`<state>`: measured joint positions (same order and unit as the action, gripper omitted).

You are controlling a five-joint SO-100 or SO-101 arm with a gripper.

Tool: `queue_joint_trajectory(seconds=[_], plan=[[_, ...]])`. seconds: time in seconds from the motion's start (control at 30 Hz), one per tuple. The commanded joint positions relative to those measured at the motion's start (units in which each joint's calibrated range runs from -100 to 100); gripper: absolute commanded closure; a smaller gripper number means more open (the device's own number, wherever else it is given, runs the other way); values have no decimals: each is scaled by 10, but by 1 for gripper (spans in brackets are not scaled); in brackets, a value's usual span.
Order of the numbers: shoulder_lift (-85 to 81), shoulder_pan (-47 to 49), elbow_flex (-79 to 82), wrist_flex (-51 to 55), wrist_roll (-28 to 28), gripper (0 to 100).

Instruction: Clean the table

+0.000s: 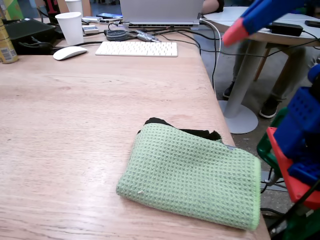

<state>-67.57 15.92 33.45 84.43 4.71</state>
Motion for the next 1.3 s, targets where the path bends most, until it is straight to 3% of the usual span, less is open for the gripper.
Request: queue_joint_trajectory(seconds=[0.0,0.17,0.2,0.43,0.6,0.67,0.93,1.17,1.27], plan=[[163,2,-75,5,4,100],[271,5,-129,5,4,100],[299,56,-147,5,4,99],[302,110,-142,4,4,97],[302,103,-108,5,5,61],[301,106,-75,5,5,53],[233,100,43,-11,1,52],[311,84,155,-178,-2,52],[352,51,153,-179,-2,52]])
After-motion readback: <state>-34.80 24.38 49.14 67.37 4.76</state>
